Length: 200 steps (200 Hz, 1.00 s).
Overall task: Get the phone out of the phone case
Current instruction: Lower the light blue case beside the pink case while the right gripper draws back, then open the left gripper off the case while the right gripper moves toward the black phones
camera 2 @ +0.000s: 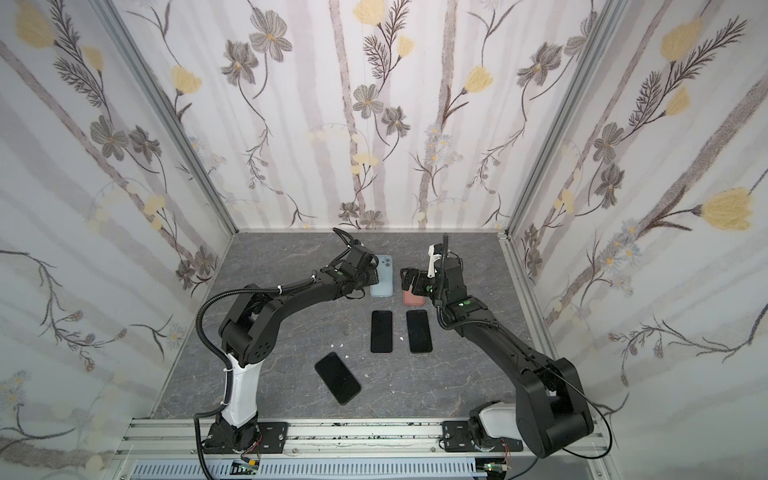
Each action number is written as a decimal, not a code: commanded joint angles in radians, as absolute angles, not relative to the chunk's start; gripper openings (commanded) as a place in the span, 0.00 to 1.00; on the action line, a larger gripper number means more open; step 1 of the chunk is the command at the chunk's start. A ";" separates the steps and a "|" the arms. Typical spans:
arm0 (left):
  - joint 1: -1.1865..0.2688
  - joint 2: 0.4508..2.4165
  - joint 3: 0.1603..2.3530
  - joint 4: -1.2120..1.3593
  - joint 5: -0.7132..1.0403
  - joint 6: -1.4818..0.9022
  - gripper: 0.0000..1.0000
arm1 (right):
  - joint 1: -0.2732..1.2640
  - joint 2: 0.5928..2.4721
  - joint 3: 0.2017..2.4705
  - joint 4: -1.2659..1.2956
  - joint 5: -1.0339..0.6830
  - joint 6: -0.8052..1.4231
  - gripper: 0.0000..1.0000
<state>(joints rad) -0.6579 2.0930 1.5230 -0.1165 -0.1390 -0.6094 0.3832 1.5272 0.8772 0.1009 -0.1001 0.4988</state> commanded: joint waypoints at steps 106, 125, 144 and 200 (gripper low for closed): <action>-0.630 2.224 1.624 -0.195 -0.055 -0.663 0.00 | 0.372 1.678 0.930 0.126 -0.144 0.551 1.00; -0.629 2.232 1.627 -0.198 -0.056 -0.670 0.00 | 0.370 1.677 0.927 0.119 -0.143 0.549 1.00; -0.628 2.239 1.630 -0.199 -0.060 -0.674 0.00 | 0.370 1.675 0.922 0.120 -0.142 0.548 1.00; -0.627 2.255 1.649 -0.200 -0.044 -0.681 0.20 | 0.370 1.665 0.909 0.116 -0.141 0.545 1.00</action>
<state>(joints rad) -0.6285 2.2486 1.6348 -0.2001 -0.0441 -0.6624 0.3702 1.6752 0.9150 0.0925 -0.1326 0.5415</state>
